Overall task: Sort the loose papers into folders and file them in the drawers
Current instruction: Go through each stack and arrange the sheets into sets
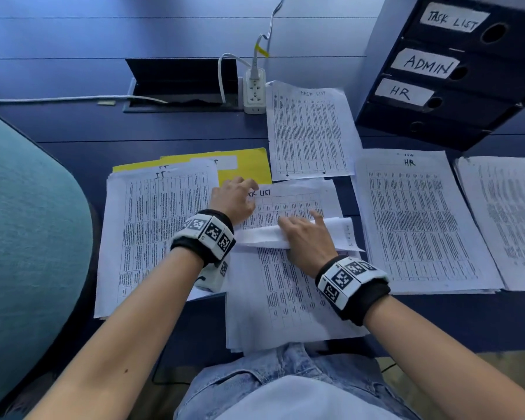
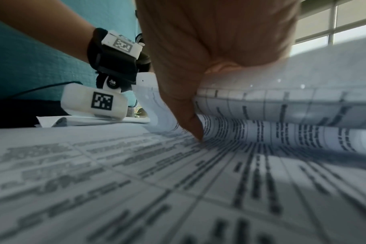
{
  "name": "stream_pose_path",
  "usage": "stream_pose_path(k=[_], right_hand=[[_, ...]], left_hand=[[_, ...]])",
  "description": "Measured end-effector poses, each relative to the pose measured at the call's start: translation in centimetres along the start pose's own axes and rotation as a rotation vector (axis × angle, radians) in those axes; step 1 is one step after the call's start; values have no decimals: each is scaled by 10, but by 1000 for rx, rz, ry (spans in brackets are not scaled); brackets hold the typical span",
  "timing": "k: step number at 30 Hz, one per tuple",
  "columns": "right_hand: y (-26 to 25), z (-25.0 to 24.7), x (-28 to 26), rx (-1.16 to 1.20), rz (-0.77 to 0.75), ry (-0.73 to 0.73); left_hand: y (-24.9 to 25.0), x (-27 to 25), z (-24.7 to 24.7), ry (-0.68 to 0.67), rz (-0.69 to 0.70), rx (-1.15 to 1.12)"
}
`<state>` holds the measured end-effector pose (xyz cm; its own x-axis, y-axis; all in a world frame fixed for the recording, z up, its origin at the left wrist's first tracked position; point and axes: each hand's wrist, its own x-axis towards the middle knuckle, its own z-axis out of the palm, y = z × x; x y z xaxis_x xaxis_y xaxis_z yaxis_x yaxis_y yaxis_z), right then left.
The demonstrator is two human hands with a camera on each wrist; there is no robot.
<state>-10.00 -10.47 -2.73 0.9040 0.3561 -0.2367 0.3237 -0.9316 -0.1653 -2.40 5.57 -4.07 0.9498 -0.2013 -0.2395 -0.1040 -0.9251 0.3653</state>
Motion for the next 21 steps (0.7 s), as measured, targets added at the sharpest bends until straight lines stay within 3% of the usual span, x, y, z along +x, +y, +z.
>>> stream_pose_path(k=[9,15,21], right_hand=[[1,-9,9,4,-16,-40],[1,-6,9,-6,-28,-32],[3,-4,13,-6,-38,-5]], left_hand=[[-3,3,1,174,28,9],[-4,1,0,194,65,84],[-1,-3,-1,222,2,116]])
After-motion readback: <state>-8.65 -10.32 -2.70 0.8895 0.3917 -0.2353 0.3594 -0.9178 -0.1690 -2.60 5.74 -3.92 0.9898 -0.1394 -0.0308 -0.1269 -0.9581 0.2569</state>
